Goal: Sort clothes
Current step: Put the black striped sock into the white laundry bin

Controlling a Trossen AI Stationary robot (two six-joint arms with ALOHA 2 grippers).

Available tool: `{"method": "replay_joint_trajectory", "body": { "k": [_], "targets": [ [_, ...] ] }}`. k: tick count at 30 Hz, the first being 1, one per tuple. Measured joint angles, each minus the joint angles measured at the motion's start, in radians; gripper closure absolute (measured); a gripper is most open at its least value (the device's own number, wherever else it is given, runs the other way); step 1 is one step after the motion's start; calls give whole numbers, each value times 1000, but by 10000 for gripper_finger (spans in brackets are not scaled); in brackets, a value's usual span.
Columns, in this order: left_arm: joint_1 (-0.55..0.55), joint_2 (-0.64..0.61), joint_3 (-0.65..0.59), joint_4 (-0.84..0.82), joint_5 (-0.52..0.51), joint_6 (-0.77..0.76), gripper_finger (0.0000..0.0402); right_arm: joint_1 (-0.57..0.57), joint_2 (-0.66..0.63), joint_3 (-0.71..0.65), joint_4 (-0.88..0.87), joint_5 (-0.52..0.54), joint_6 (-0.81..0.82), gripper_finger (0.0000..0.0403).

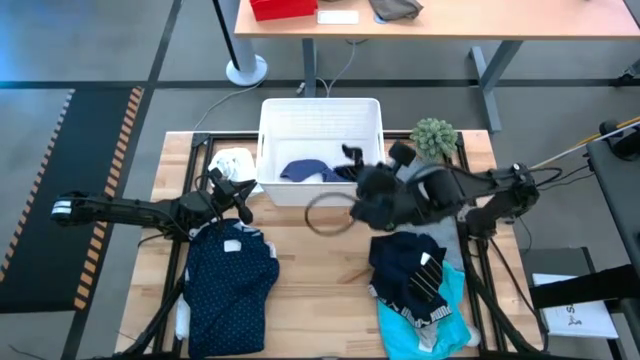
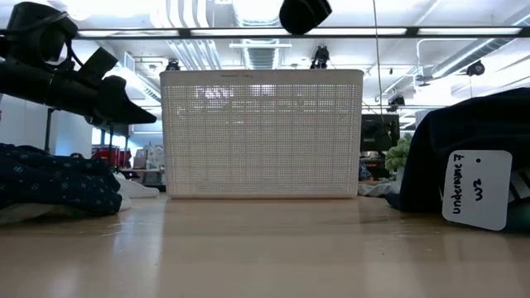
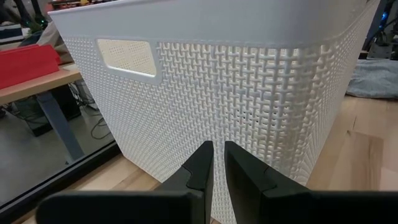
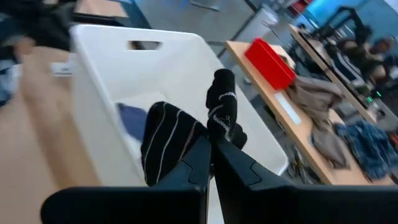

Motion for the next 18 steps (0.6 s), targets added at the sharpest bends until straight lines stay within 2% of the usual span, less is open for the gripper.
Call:
{"method": "replay_joint_trajectory", "body": {
  "k": [3, 9, 18],
  "targets": [
    [0, 0, 0, 0, 0, 0, 374, -67, 0, 1, 10, -26, -3, 403],
    [0, 0, 0, 0, 0, 0, 374, -207, 0, -30, 64, -173, -95, 403],
    [0, 0, 0, 0, 0, 0, 374, -410, 6, -67, 203, -475, -220, 403]
  ]
}}
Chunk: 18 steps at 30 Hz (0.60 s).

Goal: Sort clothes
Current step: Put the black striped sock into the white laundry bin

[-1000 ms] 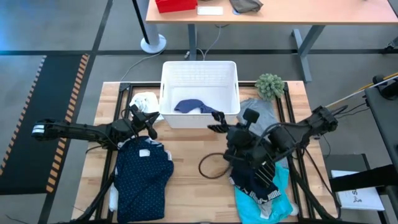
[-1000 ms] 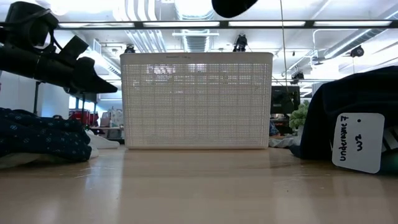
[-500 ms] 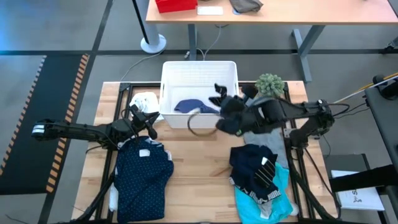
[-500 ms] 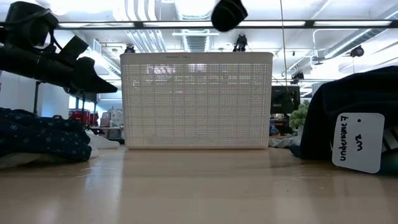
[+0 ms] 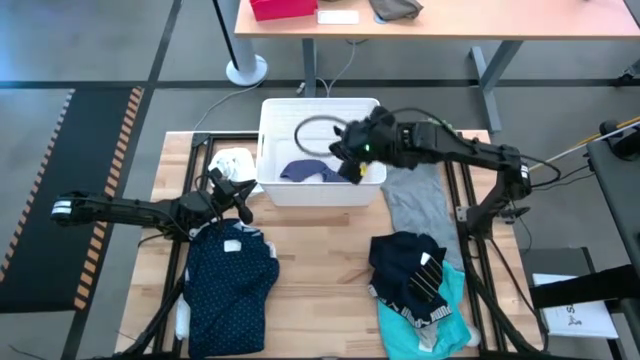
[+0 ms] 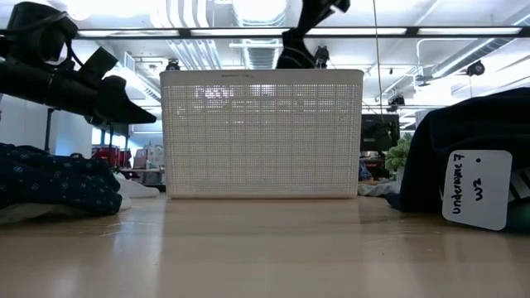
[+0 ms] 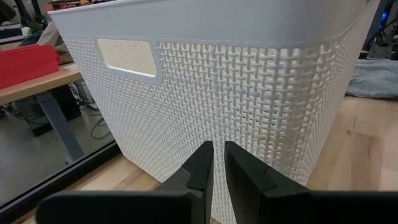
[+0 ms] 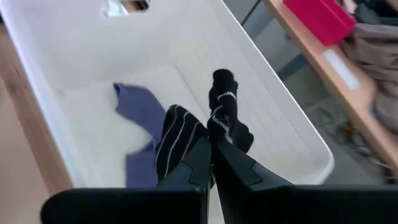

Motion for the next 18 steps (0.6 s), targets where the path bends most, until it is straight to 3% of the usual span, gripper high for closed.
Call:
{"method": "replay_joint_trajectory", "body": {
  "k": [7, 18],
  "targets": [
    [0, 0, 0, 0, 0, 0, 374, -140, 21, 0, 107, -183, -15, 403],
    [0, 0, 0, 0, 0, 0, 374, -239, 147, 0, 63, -314, 29, 403]
  ]
}}
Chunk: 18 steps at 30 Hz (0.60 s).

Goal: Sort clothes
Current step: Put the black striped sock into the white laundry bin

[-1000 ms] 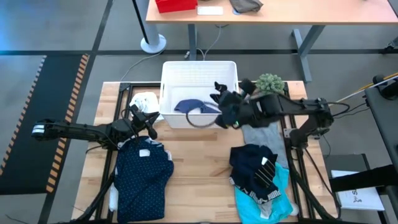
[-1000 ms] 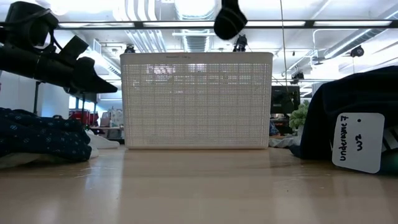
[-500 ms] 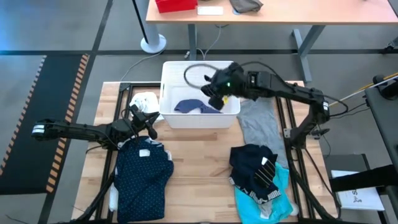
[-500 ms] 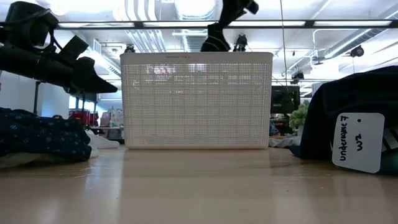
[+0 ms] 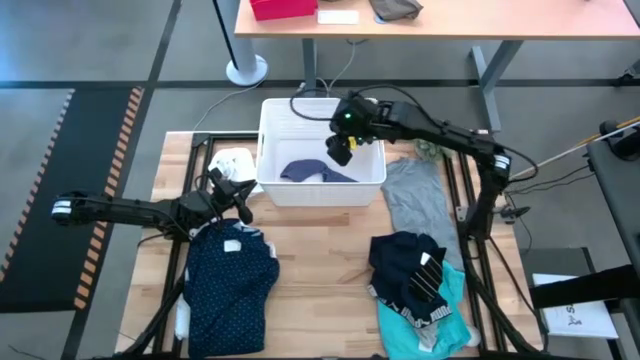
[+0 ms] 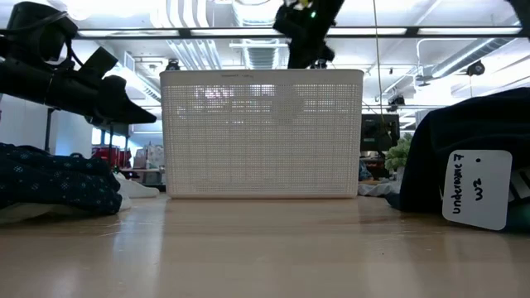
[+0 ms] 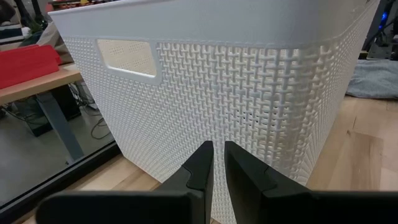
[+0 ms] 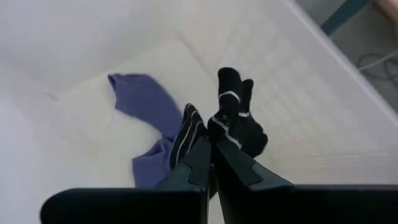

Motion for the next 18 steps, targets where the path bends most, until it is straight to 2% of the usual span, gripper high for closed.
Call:
{"method": "replay_joint_trajectory", "body": {
  "k": [9, 18],
  "targets": [
    [0, 0, 0, -1, 0, 0, 374, -23, 102, 0, 3, -52, -1, 403],
    [0, 0, 0, 0, 0, 0, 374, -25, 123, -1, -2, -78, 11, 403]
  ]
}}
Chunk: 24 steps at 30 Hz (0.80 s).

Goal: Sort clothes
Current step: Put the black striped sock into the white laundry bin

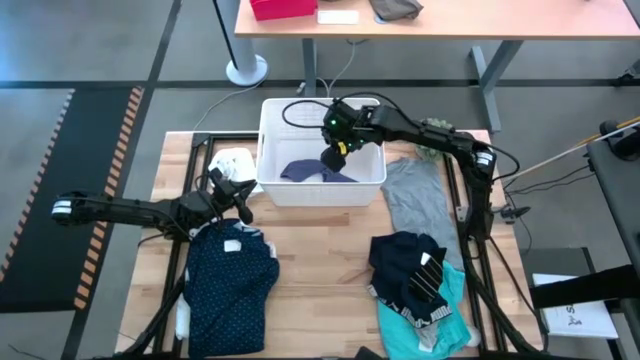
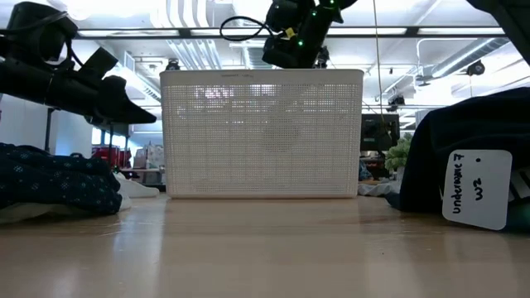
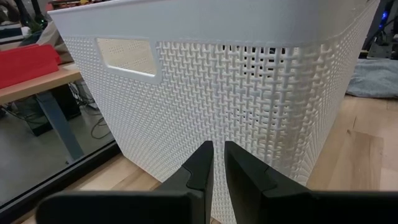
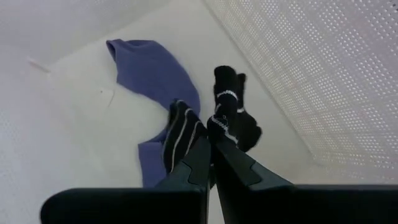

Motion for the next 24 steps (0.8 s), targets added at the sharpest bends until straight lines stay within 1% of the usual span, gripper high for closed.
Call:
{"method": "replay_joint_trajectory", "body": {
  "k": [3, 6, 10, 19, 22, 24],
  "targets": [
    [0, 0, 0, 0, 0, 0, 374, 0, -3, 0, -1, 0, -1, 396],
    [0, 0, 0, 0, 0, 0, 374, 0, -4, 4, -7, 0, -1, 378],
    [0, 0, 0, 0, 0, 0, 374, 0, -5, 9, -13, 0, -2, 335],
    [0, 0, 0, 0, 0, 0, 374, 3, -6, 36, -28, -1, 25, 217],
    [0, 0, 0, 0, 0, 0, 374, 3, -6, 75, -83, -8, 16, 198],
    [0, 0, 0, 0, 0, 0, 374, 3, -7, 104, -128, -65, -12, 198]
  ]
}}
